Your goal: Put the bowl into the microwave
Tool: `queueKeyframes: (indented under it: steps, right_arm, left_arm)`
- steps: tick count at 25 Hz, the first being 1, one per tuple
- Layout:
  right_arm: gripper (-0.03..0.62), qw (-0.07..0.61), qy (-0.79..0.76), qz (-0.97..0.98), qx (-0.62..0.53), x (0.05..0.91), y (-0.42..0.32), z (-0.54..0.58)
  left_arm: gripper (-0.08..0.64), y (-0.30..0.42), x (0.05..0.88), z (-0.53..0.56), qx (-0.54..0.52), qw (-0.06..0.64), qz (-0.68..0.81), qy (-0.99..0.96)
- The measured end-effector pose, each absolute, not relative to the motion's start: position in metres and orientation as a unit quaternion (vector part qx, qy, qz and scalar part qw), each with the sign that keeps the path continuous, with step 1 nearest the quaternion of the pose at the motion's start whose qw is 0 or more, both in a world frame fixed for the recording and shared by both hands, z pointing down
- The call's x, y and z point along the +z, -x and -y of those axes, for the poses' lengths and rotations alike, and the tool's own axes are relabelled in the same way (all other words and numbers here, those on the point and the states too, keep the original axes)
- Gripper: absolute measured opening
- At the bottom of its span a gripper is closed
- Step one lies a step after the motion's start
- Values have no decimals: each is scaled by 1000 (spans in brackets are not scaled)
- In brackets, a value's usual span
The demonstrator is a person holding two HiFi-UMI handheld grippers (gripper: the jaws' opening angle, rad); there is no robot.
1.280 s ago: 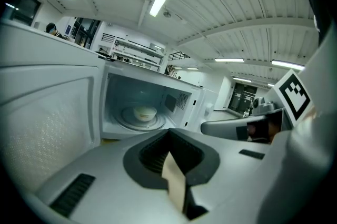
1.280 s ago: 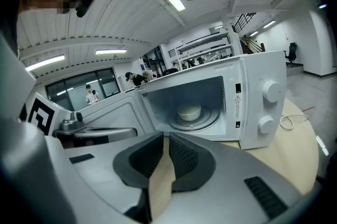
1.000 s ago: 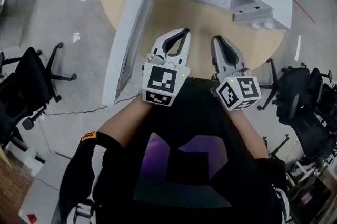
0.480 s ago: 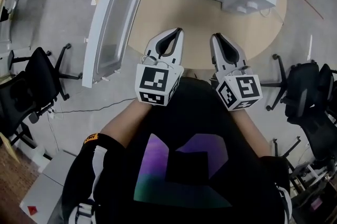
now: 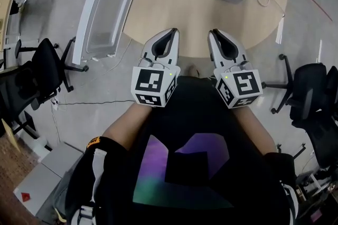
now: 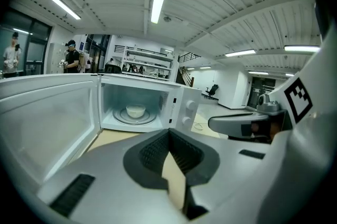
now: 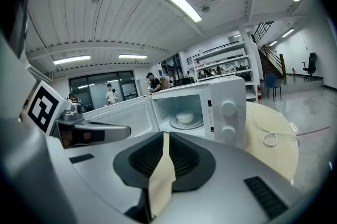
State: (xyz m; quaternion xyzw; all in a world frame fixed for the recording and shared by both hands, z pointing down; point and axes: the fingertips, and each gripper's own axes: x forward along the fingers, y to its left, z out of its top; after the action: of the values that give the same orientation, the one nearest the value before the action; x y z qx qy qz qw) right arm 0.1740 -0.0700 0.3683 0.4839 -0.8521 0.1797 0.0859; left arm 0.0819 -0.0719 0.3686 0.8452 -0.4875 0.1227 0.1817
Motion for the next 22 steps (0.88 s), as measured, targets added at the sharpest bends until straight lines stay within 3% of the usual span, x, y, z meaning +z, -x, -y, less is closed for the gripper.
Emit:
queueKeyframes:
  steps: [10,22]
  right_arm:
    - [46,117,-448,875,139,363,-184,33]
    - [46,100,-416,894,133,352,-183,4]
  left_arm:
    - [46,-92,366,29,109,176,531,-822]
    - [46,-88,344,-8,116,145,563,-805]
